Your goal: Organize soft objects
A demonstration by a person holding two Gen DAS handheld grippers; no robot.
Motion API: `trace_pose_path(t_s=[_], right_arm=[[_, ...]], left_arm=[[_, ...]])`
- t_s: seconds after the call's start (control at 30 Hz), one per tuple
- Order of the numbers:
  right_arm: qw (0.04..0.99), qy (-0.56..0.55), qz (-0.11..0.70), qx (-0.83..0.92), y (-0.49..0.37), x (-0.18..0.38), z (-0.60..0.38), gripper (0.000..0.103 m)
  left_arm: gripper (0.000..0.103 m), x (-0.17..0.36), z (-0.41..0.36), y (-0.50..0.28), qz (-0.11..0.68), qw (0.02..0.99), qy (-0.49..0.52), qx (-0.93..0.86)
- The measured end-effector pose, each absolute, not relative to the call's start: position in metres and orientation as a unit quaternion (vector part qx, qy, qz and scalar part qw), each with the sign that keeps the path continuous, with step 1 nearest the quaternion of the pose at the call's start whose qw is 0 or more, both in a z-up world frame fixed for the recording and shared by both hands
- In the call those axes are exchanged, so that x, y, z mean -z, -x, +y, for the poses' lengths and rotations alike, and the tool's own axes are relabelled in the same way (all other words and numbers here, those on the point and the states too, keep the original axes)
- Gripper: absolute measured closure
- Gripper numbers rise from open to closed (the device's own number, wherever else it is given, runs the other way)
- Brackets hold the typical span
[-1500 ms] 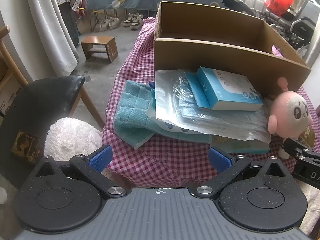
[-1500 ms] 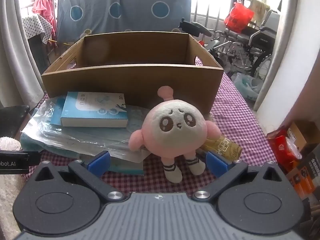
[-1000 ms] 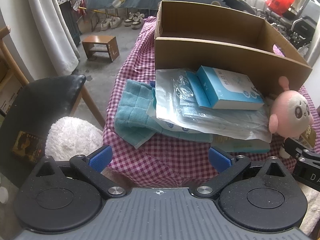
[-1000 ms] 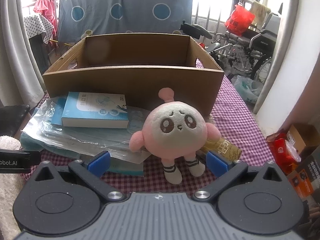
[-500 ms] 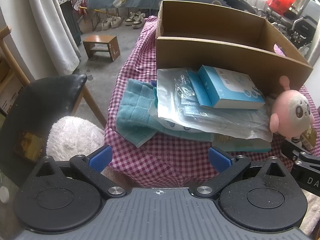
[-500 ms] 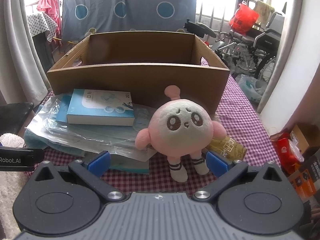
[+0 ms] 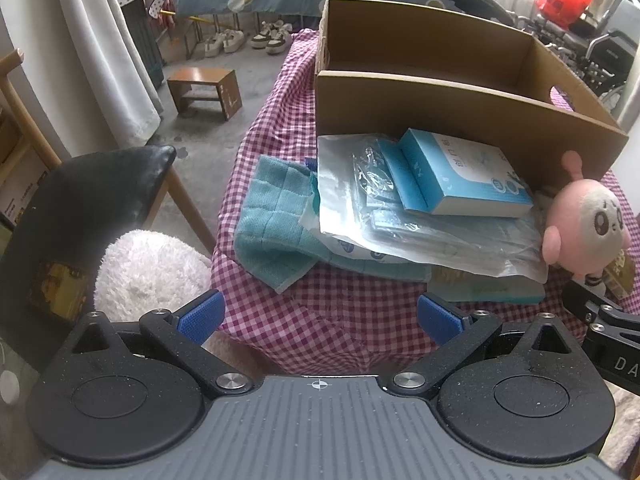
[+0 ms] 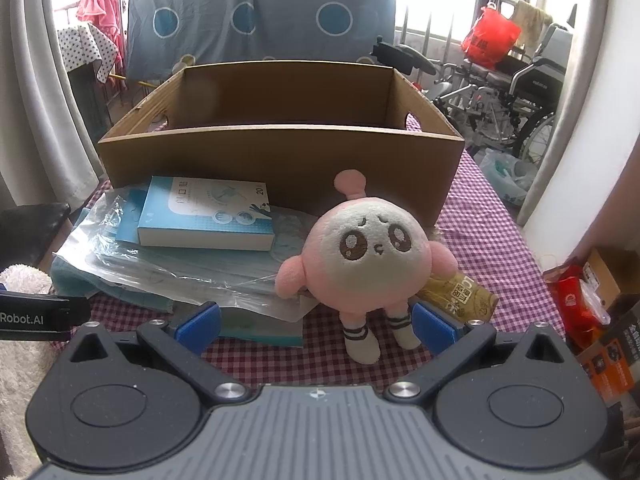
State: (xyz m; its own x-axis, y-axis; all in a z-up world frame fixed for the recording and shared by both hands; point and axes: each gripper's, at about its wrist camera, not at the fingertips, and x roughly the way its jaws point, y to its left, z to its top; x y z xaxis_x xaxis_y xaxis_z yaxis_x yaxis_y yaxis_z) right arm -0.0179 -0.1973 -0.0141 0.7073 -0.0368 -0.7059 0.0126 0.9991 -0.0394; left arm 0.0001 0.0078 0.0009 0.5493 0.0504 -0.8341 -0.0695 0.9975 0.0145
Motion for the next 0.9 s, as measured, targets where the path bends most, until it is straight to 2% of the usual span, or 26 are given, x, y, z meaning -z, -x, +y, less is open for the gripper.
trace_pose_path(t_s=[0.73,0.9], right_arm=[[0.922,0.015,0.385,0.014,0.013,0.017,-0.197,0.0],[0.942,-0.016,0.336,0.004,0.02,0.004,-0.208,0.0]], left_arm=[[0.0,0.005,0.009,-0.004,0.479,0.877,0.006,-0.026],[0.0,-0.002,0.018,-0.003,0.45,0.893,0.017,0.007]])
